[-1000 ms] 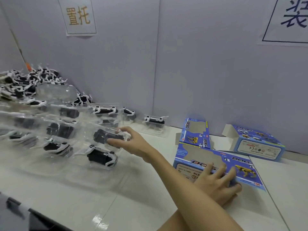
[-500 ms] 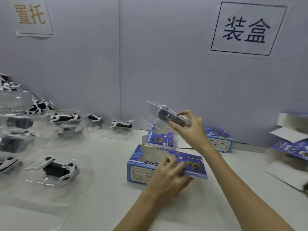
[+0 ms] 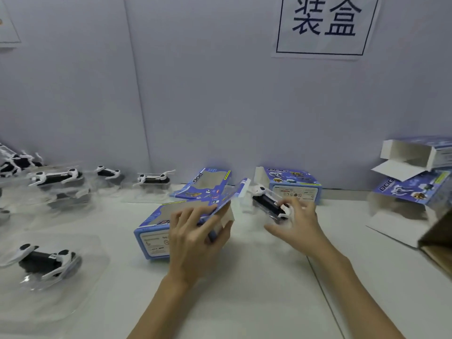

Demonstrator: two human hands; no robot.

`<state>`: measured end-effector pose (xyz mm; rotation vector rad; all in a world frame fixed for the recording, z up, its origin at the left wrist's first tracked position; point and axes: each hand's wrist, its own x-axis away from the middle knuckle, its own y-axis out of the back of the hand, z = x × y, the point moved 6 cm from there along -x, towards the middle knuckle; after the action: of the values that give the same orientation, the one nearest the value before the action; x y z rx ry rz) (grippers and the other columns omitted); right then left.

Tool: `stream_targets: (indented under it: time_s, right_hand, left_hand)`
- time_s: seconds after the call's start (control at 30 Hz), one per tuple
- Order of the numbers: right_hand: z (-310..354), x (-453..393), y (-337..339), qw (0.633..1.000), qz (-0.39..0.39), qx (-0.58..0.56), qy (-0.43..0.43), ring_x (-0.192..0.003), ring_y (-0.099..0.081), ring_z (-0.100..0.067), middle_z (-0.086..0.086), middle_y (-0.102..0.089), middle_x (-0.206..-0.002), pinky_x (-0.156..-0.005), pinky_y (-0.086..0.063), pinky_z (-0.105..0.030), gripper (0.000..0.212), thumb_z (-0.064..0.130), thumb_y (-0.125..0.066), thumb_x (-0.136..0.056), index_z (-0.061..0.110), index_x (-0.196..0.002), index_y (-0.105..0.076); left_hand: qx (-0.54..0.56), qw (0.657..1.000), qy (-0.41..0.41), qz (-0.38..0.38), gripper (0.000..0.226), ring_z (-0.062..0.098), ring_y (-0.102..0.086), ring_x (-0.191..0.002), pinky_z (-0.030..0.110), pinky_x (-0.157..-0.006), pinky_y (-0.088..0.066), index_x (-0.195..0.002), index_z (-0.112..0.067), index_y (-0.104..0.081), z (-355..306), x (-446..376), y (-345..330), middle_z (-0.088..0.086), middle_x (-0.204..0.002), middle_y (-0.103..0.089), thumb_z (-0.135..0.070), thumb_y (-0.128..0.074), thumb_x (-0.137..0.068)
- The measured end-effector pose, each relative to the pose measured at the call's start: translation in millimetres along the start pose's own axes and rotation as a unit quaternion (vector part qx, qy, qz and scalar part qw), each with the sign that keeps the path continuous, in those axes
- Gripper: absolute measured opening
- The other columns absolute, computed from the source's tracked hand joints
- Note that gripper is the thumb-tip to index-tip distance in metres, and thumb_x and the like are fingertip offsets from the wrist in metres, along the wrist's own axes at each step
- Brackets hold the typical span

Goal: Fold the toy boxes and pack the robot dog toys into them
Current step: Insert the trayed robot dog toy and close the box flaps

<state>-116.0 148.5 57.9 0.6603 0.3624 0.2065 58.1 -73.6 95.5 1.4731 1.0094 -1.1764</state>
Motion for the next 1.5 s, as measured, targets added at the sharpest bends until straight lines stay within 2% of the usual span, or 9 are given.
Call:
stream_targets:
  time_s: [0.1, 0.23, 0.37, 0.47, 0.57, 0.77, 1.03, 1.27, 1.5]
  right_hand:
    - [1, 7, -10, 0.991, 0.072, 0.108, -0.013, -0.118, -0.028, -0.016, 0.008, -0.025, -0.126, -0.097, -0.035, -0.034, 0.069, 0.089, -0.065, -0.054, 0.050, -0.107, -0.044]
    - [14, 8, 5, 0.986, 0.004, 0.154, -0.060, -0.102, -0.049, -0.024, 0.002, -0.051, -0.106, -0.087, -0.043, -0.039, 0.073, 0.095, -0.016, -0.072, 0.032, -0.080, -0.053]
    - [12, 11, 13, 0.977, 0.062, 0.193, -0.062, -0.095, -0.062, -0.013, 0.010, -0.061, -0.102, -0.068, -0.043, -0.033, 0.051, 0.079, -0.062, -0.082, 0.031, -0.094, -0.049]
    - [7, 12, 13, 0.975, 0.113, 0.178, -0.065, -0.105, -0.060, -0.014, 0.010, -0.061, -0.111, -0.075, -0.041, -0.033, 0.065, 0.063, -0.080, -0.076, 0.042, -0.120, -0.037]
    - [10, 9, 12, 0.981, 0.105, 0.154, -0.046, -0.100, -0.060, -0.010, 0.013, -0.061, -0.112, -0.083, -0.046, -0.032, 0.070, 0.060, -0.083, -0.075, 0.046, -0.132, -0.043]
    - [10, 12, 19, 0.979, 0.187, 0.078, 0.021, -0.099, -0.061, 0.001, 0.013, -0.064, -0.106, -0.085, -0.049, -0.019, 0.046, 0.048, -0.090, -0.072, 0.050, -0.110, -0.065]
    - [31, 26, 7, 0.955, 0.281, 0.039, 0.081, -0.117, -0.056, 0.007, 0.023, -0.070, -0.112, -0.096, -0.047, -0.021, 0.054, 0.041, -0.090, -0.077, 0.055, -0.123, -0.066]
    - [35, 23, 12, 0.967, 0.240, -0.004, 0.088, -0.109, -0.061, -0.002, 0.017, -0.072, -0.106, -0.107, -0.049, -0.032, 0.052, 0.032, -0.093, -0.076, 0.046, -0.121, -0.072]
    - [34, 20, 25, 0.967, 0.228, -0.061, 0.095, -0.106, -0.064, -0.005, 0.015, -0.072, -0.108, -0.104, -0.046, -0.028, 0.055, 0.032, -0.092, -0.075, 0.047, -0.123, -0.071]
  left_hand:
    - [0.011, 1.000, 0.016, 0.012, 0.038, 0.023, -0.065, -0.086, 0.039, -0.086, -0.044, -0.125, -0.025, -0.076, -1, -1, 1, -0.004, -0.101, -0.071, -0.020, -0.076, -0.087]
    - [0.042, 0.998, 0.019, 0.040, 0.050, 0.022, -0.064, -0.091, 0.041, -0.090, -0.043, -0.141, -0.019, -0.063, -2, -1, 0, -0.003, -0.105, -0.067, -0.026, -0.068, -0.092]
    - [0.067, 0.994, 0.010, 0.089, 0.055, 0.024, -0.064, -0.099, 0.045, -0.091, -0.044, -0.148, -0.016, -0.056, -6, 1, -3, -0.001, -0.110, -0.066, -0.036, -0.053, -0.098]
    - [0.076, 0.987, -0.006, 0.144, 0.070, 0.018, -0.061, -0.103, 0.042, -0.095, -0.041, -0.156, -0.019, -0.046, -12, 3, -9, -0.003, -0.115, -0.063, -0.028, -0.057, -0.088]
    - [0.076, 0.978, -0.010, 0.195, 0.081, 0.015, -0.058, -0.108, 0.040, -0.098, -0.039, -0.162, -0.023, -0.035, -15, 8, -15, -0.004, -0.122, -0.059, -0.026, -0.057, -0.084]
    - [0.063, 0.967, 0.011, 0.246, 0.084, 0.012, -0.052, -0.113, 0.039, -0.101, -0.037, -0.165, -0.024, -0.022, -15, 10, -20, -0.005, -0.128, -0.054, -0.029, -0.047, -0.086]
    - [0.057, 0.955, -0.004, 0.290, 0.082, 0.016, -0.058, -0.108, 0.040, -0.093, -0.037, -0.163, -0.021, -0.031, -22, 8, -19, -0.002, -0.127, -0.057, -0.026, -0.044, -0.083]
    - [0.067, 0.946, -0.013, 0.316, 0.078, 0.016, -0.059, -0.109, 0.040, -0.089, -0.039, -0.159, -0.019, -0.041, -26, 4, -13, 0.000, -0.129, -0.060, -0.026, -0.043, -0.081]
    - [0.068, 0.947, -0.011, 0.312, 0.079, 0.018, -0.060, -0.101, 0.041, -0.087, -0.043, -0.158, -0.018, -0.043, -25, -1, -8, 0.000, -0.123, -0.061, -0.026, -0.047, -0.079]
